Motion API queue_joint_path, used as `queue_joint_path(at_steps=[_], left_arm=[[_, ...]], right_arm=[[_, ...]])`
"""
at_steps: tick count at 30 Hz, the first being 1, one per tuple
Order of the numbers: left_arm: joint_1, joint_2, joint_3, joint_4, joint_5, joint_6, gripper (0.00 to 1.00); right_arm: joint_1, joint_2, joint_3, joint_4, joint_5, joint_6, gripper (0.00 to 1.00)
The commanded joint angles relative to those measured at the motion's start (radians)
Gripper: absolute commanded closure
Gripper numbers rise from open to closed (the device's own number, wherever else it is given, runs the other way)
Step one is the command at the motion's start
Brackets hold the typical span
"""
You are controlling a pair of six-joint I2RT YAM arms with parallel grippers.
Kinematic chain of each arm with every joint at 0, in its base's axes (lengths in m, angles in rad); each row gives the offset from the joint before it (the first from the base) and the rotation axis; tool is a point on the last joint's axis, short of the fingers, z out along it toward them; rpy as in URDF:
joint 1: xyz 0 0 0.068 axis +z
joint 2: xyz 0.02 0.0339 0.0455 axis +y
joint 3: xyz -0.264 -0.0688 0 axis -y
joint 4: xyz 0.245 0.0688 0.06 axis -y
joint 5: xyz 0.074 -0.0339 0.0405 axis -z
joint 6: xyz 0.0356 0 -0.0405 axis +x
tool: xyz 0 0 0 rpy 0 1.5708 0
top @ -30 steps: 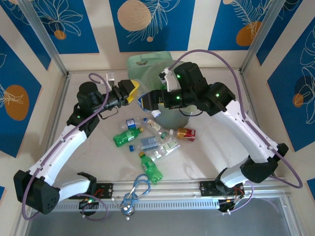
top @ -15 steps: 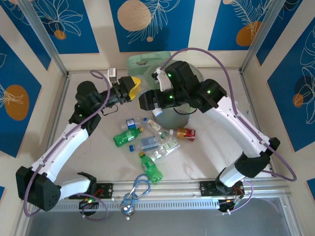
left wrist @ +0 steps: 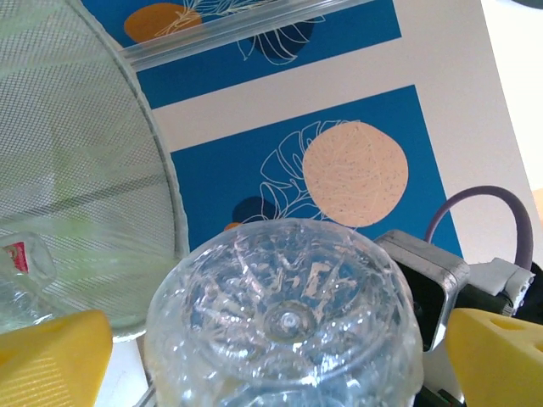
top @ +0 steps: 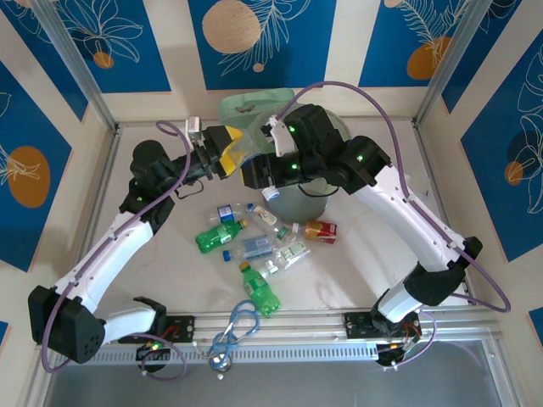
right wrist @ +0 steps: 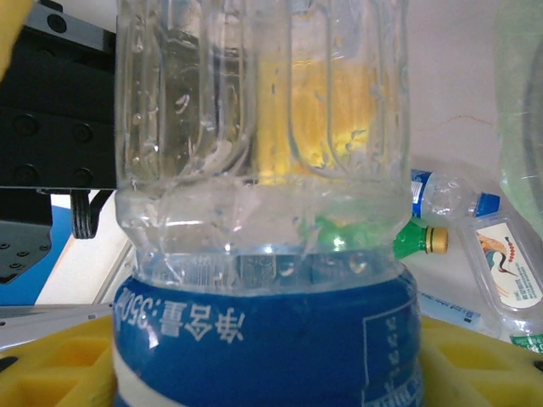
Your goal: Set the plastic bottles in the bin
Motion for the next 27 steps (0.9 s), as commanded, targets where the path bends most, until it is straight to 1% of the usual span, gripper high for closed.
queue_joint_path(at_steps=[1,3,7,10,11,14,16,23,27], left_arm=[[0.011,-0.041,0.026,-0.088,-0.036,0.104,0.00],[0.019,-0.075,0.046,-0.193,-0.080,0.181,0.00],[0.038,-0.157,0.069,-0.404,-0.207,0.326,0.00],[0.046,-0.192,0.071,-0.487,-0.256,0.381,0.00],[0.045,-0.199,0.068,-0.509,-0.267,0.392,0.00],[0.046,-0.215,0.050,-0.535,-0.280,0.415,0.00],[0.045,-0.218,0.048,-0.565,-0.290,0.424,0.01],[0.046,-0.221,0.045,-0.653,-0.308,0.463,0.07],[0.045,-0.222,0.037,-0.673,-0.321,0.466,0.09]], right_arm=[[-0.010,-0.005,0.048,-0.006,0.053,0.008,0.42],[-0.030,-0.003,0.056,-0.013,0.088,0.019,0.42],[-0.092,0.012,0.075,-0.038,0.150,0.066,0.43],[-0.133,0.038,0.095,-0.056,0.193,0.076,0.43],[-0.148,0.047,0.097,-0.059,0.212,0.077,0.43],[-0.204,0.087,0.112,-0.069,0.206,0.089,0.43],[-0.222,0.115,0.125,-0.070,0.214,0.079,0.43],[-0.240,0.222,0.198,-0.089,0.243,-0.082,0.42],[-0.246,0.278,0.240,-0.123,0.256,-0.134,0.39]])
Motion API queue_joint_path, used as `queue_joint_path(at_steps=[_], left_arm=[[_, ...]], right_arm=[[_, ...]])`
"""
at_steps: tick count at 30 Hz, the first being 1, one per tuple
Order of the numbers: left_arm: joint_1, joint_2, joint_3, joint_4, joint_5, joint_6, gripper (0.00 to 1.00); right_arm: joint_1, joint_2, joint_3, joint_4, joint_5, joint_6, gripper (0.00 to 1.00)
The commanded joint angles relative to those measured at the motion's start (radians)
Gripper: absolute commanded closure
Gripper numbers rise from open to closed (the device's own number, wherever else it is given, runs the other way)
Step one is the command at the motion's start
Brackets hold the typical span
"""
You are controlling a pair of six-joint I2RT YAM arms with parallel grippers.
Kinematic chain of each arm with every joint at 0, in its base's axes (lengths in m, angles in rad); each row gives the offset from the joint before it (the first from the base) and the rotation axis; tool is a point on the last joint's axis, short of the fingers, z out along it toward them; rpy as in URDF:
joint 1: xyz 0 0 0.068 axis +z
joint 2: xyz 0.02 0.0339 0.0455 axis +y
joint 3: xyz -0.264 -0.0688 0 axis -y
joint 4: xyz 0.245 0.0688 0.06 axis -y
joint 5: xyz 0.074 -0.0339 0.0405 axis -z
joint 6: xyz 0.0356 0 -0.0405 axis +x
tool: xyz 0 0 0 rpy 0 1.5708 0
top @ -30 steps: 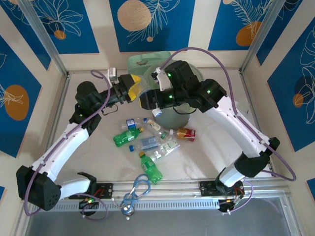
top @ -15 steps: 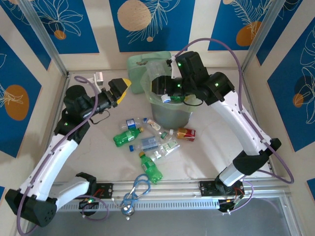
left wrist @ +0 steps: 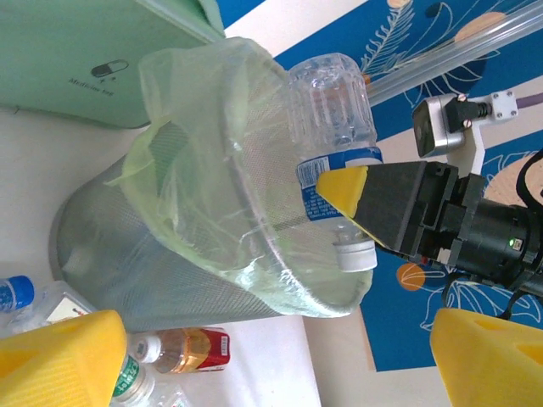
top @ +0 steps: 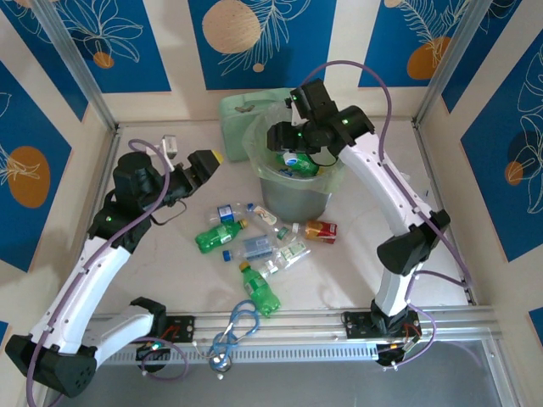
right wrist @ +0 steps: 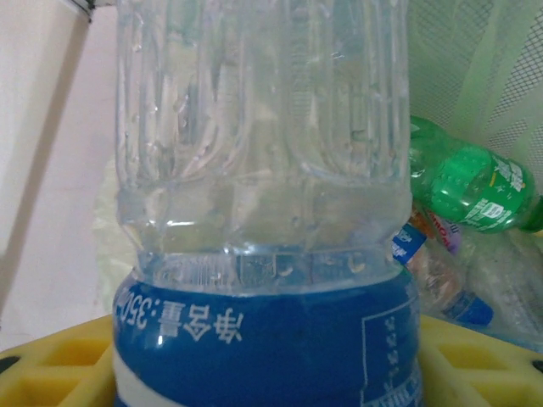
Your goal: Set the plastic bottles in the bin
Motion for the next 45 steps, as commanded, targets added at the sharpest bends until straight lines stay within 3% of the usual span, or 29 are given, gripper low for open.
queue_joint_path(at_steps=[1,8,16,22,29,33,37,45], left_arm=[[0.009,-0.008,-0.005,-0.036,-0.027,0.030,0.09],[0.009,-0.005,-0.020,-0.048,-0.037,0.026,0.09],[0.009,0.008,-0.018,-0.058,-0.047,0.028,0.10],[0.009,0.016,-0.029,-0.127,-0.089,0.049,0.14],[0.009,0.024,-0.071,-0.301,-0.182,0.076,0.16],[0.009,0.037,-0.132,-0.362,-0.201,0.106,0.18],[0.009,0.107,-0.146,-0.413,-0.236,0.195,0.18],[0.004,0.301,-0.034,-0.401,-0.330,0.432,0.10]], right_arm=[[-0.006,0.032,0.064,-0.046,0.027,-0.081,0.38],[-0.007,0.055,0.076,-0.060,0.054,-0.091,0.18],[0.003,0.026,0.138,-0.095,0.087,-0.099,0.16],[0.021,-0.108,0.131,-0.116,0.103,-0.076,0.16],[0.059,-0.418,-0.213,-0.028,0.086,0.015,0.16],[0.166,-0.572,-0.450,0.057,-0.011,0.032,0.16],[0.288,-0.591,-0.555,0.055,0.004,0.117,0.15],[0.375,-0.563,-0.687,0.138,0.021,0.233,0.16]])
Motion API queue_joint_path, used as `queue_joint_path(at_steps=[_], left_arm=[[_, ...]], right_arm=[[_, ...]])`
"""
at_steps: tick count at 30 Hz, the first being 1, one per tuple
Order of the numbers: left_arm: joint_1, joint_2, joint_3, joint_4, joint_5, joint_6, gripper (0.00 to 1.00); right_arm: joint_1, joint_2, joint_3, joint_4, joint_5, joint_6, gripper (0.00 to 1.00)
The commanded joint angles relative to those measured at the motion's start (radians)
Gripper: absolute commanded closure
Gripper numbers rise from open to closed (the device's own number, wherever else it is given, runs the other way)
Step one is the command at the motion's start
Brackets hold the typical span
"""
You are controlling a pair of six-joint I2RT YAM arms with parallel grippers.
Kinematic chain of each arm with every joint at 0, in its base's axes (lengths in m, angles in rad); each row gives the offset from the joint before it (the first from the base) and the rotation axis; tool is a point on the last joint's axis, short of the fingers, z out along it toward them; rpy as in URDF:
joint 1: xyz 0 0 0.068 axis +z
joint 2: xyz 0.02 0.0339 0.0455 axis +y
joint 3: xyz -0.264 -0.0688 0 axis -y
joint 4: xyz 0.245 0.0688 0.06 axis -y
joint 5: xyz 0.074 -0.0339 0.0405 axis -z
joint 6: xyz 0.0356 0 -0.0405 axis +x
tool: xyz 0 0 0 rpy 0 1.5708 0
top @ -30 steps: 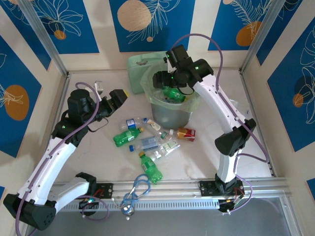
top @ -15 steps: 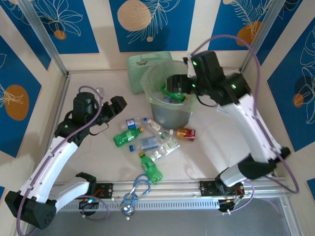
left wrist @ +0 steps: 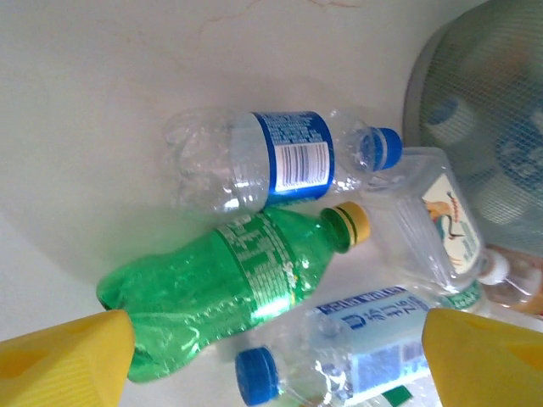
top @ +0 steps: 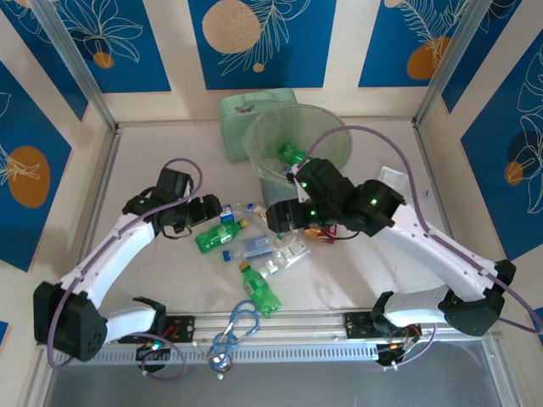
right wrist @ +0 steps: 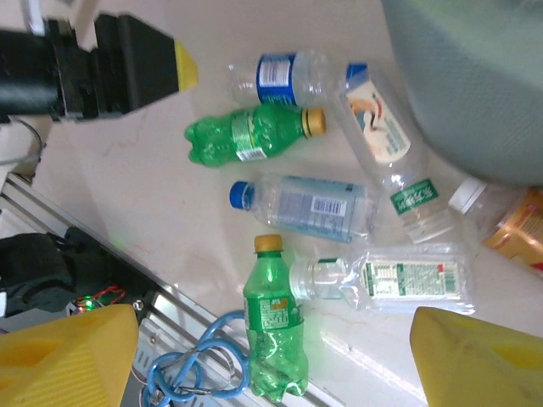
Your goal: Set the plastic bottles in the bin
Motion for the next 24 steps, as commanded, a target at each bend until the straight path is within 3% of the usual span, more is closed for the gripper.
queue_joint_path(at_steps=[1,5,8,24], left_arm=[[0.003,0.089,0.094,-0.007,-0.060,0.196,0.09],[-0.010,0.241,0.180,-0.037,-0.011,0.371,0.00],[-0.021,0.321,0.229,-0.062,-0.032,0.463,0.00],[-0.031,0.517,0.324,-0.060,-0.028,0.631,0.00]], right_arm=[[0.026,-0.011,-0.016,0.064,0.006,0.072,0.16],[0.033,-0.018,-0.030,0.093,0.006,0.081,0.16],[0.048,-0.023,-0.034,0.128,-0.010,0.086,0.16],[0.093,0.027,0.016,0.128,0.016,0.090,0.16]])
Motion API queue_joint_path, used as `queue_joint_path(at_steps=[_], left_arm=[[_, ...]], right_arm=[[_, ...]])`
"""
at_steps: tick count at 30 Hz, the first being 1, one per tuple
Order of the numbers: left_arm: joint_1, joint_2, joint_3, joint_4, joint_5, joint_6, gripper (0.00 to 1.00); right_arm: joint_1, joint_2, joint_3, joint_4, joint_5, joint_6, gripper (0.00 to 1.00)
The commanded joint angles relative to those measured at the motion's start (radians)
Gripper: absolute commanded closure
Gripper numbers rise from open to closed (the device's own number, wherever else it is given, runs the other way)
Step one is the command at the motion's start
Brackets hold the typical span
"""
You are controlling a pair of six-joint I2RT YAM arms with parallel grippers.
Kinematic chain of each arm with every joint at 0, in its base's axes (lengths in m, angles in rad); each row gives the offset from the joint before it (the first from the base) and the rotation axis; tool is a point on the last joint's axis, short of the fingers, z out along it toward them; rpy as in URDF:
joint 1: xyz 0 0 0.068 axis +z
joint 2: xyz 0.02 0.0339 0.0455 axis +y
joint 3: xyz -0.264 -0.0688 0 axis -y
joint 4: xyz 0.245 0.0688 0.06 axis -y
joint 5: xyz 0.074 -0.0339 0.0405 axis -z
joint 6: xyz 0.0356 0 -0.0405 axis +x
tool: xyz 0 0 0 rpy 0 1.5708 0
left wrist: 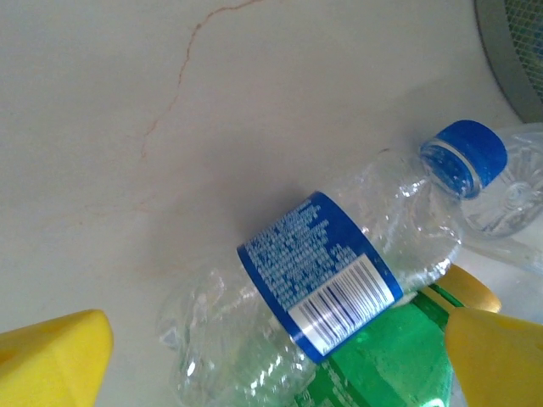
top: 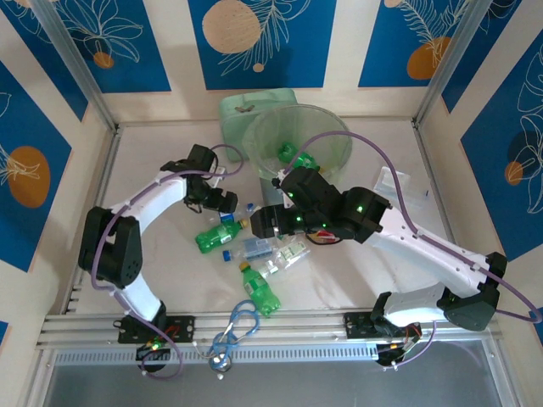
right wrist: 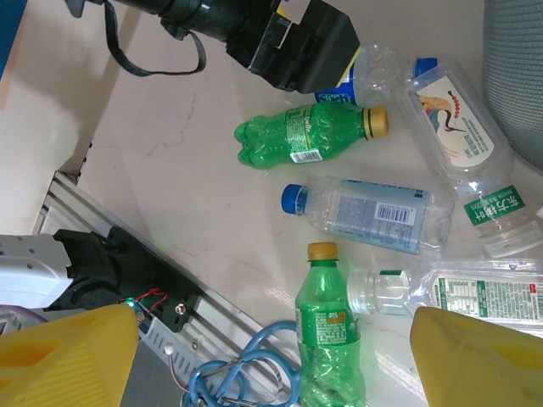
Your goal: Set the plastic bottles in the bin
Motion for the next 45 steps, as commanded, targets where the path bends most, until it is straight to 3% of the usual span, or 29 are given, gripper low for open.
queue_joint_path(at_steps=[1,7,27,35,45], left_arm=[[-0.016,0.035,0.031,-0.033,0.009,0.055,0.00],[-0.028,0.044,0.010,-0.015,0.025,0.062,0.00],[-0.054,0.128,-0.011,0.044,-0.208,0.028,0.01],[-0.014,0.205,0.062,0.045,-0.133,0.008,0.04],[0.022,0.263,0.129,0.044,-0.048,-0.046,0.20]], right_arm=[[0.006,0.004,0.038,0.005,0.012,0.013,0.16],[-0.003,-0.005,0.037,0.001,0.003,0.013,0.15],[-0.017,0.010,0.062,-0.026,-0.022,0.015,0.15],[-0.016,0.025,0.081,-0.039,-0.017,0.009,0.15],[-0.018,0.033,0.081,-0.038,-0.017,0.007,0.15]])
